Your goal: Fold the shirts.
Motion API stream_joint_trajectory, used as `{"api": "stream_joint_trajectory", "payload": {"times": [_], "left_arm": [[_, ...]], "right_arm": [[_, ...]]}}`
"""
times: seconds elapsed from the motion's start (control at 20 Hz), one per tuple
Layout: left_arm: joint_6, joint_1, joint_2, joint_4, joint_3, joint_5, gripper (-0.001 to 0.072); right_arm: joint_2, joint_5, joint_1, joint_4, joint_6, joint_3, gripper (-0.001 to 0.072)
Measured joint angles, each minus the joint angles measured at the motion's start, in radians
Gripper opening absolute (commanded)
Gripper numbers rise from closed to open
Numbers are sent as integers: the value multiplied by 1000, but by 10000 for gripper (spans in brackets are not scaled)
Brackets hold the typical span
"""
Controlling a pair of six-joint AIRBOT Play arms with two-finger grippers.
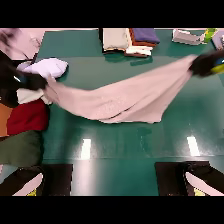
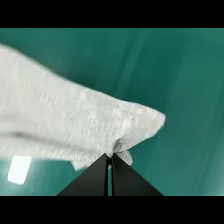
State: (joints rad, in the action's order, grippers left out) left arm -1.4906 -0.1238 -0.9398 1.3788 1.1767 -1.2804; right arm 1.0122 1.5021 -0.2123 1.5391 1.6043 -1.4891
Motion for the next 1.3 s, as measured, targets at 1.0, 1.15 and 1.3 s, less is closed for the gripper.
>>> {"api": "stream_joint_trajectory", "payload": {"times": [1.0, 1.15, 1.3], "left_arm": [[42, 65, -372, -48, -119, 218, 708], [57, 68, -481, -96, -76, 220, 707], [64, 69, -538, -118, -60, 219, 598]], "right_arm": [[-10, -126, -114, -48, 66, 428, 10], [-10, -142, -114, -66, 67, 437, 10], [-10, -157, -114, -74, 68, 440, 10]]}}
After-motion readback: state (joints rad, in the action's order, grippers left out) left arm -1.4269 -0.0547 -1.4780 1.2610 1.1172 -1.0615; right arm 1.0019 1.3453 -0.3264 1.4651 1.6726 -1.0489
